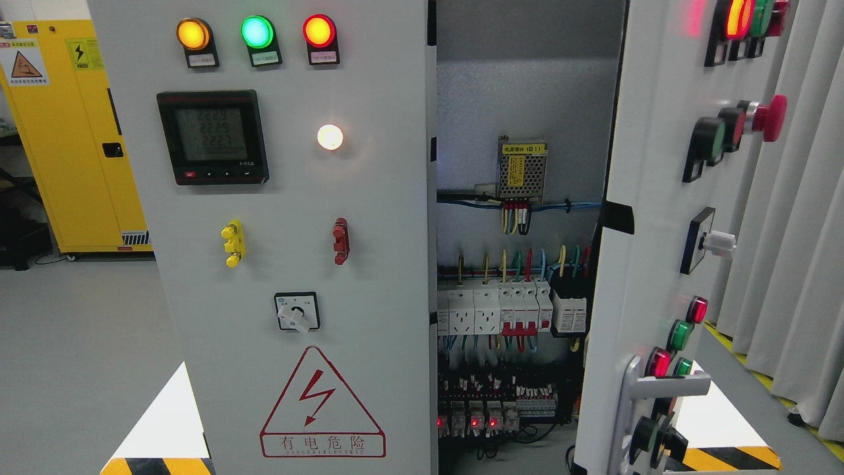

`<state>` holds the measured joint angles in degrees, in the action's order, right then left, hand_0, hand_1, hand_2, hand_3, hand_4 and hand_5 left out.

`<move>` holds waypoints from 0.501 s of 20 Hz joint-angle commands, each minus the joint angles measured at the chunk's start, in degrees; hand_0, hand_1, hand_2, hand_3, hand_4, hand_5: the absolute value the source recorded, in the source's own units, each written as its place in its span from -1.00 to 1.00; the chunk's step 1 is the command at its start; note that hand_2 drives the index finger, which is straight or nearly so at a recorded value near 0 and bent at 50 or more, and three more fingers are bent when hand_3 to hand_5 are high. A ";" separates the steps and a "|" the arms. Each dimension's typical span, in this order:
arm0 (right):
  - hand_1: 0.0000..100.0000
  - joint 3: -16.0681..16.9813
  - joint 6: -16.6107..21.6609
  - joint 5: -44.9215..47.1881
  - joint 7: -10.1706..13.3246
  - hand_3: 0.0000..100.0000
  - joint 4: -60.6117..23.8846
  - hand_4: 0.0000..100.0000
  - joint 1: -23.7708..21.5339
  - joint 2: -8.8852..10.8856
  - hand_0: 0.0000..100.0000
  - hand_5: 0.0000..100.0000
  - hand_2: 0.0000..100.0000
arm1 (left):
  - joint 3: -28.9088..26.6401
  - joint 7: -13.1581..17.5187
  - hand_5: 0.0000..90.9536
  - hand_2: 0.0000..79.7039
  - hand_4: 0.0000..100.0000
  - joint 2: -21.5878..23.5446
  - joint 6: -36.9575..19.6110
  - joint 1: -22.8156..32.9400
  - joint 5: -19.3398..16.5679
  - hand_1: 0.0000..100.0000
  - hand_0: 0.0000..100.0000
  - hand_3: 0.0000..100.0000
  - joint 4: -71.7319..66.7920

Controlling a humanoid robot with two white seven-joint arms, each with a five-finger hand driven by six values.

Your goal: Open door with both hands

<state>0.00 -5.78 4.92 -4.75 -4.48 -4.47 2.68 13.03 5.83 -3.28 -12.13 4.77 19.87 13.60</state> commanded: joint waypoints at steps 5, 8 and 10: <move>-1.00 -0.62 -0.02 0.00 0.00 -1.00 0.00 -1.00 0.08 -0.05 -0.57 -1.00 -1.00 | -2.30 17.46 -1.00 -1.00 -1.00 11.44 -0.17 7.09 -0.19 -1.00 -1.00 -1.00 40.86; -1.00 -0.62 -0.02 0.00 0.00 -1.00 0.00 -1.00 -0.01 -0.05 -0.57 -1.00 -1.00 | -2.66 20.60 -1.00 -1.00 -1.00 15.40 -0.08 9.38 -0.18 -1.00 -1.00 -1.00 51.67; -1.00 -0.62 -0.02 0.00 0.00 -1.00 0.00 -1.00 -0.01 -0.05 -0.57 -1.00 -1.00 | -2.66 25.34 -1.00 -1.00 -1.00 17.86 0.27 10.96 -0.27 -1.00 -1.00 -1.00 59.83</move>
<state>0.00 -5.78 4.92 -4.74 -4.48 -4.48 2.65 11.85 26.54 4.20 -12.45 11.70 19.67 40.17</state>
